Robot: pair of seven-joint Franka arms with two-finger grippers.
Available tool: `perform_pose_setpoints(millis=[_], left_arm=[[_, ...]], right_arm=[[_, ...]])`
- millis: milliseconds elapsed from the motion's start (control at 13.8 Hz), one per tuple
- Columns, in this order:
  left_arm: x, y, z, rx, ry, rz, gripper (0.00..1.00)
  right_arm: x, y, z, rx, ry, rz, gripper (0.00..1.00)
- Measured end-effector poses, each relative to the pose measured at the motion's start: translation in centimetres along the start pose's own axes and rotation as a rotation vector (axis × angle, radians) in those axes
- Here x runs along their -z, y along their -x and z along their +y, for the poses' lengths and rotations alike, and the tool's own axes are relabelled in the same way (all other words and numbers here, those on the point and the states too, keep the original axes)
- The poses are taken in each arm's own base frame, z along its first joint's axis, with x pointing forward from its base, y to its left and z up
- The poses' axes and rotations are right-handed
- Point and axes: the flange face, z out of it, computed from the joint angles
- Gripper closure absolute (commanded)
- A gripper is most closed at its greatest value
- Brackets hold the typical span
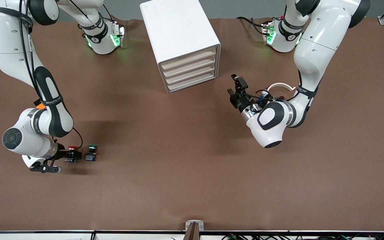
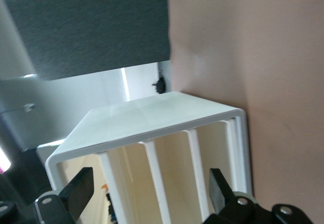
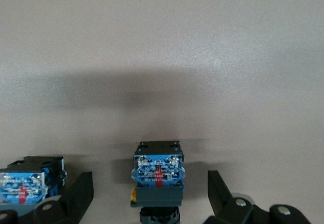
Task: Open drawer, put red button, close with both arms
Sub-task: 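Pull the drawer open with the left gripper while the right gripper lifts the button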
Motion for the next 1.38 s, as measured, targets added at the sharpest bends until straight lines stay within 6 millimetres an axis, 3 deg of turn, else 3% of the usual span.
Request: perform_pose_setpoints(millis=[73,145,580,798,1016,1088,1161,1378], left_arm=[[-0.4,0.1,0.1,0.02,-0.023,-0.01,0.0],[-0.8,0.4,0.2,0.034,-0.04,-0.02,0.0],[-4.8,3.2,0.8,0.057,-0.102,-0.003,0.0],[-5.9,3.8,1.2,0.057,-0.122,-0.003,0.0],[-7.4,4.8,1.4,0.053,-0.124,0.006,0.0],[-8.0,5.2,1.5,0.052,-0.117,0.011,0.21],[-8.7,5.6,1.6,0.052,-0.116,0.021,0.34],[-10.6,6.3,2.2,0.056,-0.122,0.048,0.52]], right_arm=[[-0.1,0.0,0.0,0.0,0.0,-0.002,0.83],[-0.1,0.1,0.1,0.0,0.0,-0.002,1.0],[0.0,0.0,-0.2,0.003,-0.002,-0.002,1.0],[1.6,-0.7,-1.1,0.015,-0.009,-0.046,1.0],[6.3,-1.4,-2.5,-0.031,-0.014,-0.097,1.0],[8.4,-1.4,-3.2,-0.06,-0.014,-0.103,1.0],[10.4,-1.2,-4.1,-0.091,-0.013,-0.111,1.0],[16.3,0.1,-6.9,-0.177,-0.007,-0.13,1.0]])
